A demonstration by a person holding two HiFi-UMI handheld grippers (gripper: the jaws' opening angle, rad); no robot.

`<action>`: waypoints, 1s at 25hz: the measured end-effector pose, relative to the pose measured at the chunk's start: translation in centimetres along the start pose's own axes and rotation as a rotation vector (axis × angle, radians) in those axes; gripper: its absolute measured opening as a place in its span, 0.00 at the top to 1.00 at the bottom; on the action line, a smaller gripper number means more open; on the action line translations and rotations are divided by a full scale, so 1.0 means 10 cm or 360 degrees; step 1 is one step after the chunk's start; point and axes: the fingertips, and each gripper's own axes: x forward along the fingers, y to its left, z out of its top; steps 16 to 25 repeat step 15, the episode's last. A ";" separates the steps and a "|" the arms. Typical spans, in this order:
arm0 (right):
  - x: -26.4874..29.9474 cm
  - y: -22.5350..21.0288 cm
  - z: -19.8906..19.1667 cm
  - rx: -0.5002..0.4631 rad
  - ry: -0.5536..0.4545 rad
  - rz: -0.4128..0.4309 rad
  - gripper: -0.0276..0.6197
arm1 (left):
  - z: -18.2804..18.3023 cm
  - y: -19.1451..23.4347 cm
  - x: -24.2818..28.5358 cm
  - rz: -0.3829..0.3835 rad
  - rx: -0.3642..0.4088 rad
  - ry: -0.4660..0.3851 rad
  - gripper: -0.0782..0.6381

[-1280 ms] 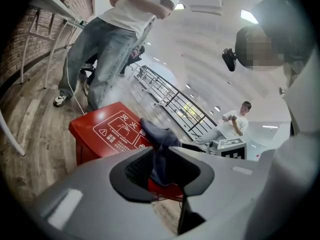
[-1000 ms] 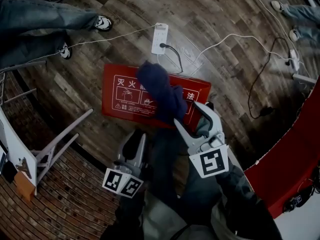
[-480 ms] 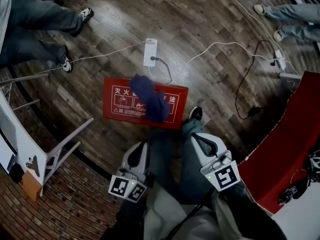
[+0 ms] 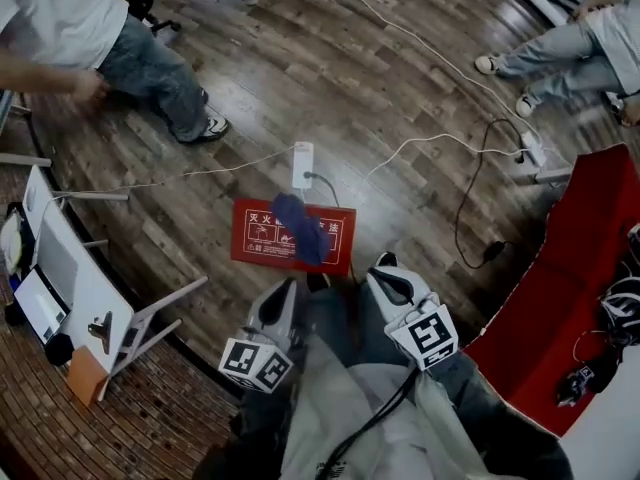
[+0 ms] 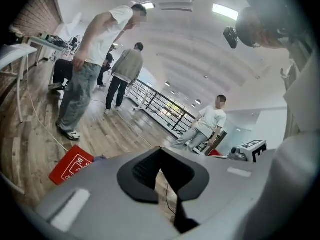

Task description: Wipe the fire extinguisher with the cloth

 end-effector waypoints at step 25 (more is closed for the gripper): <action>-0.31 0.20 0.43 -0.0061 -0.0020 0.0024 0.95 | 0.56 -0.23 -0.36 0.0003 0.0038 -0.0193 0.89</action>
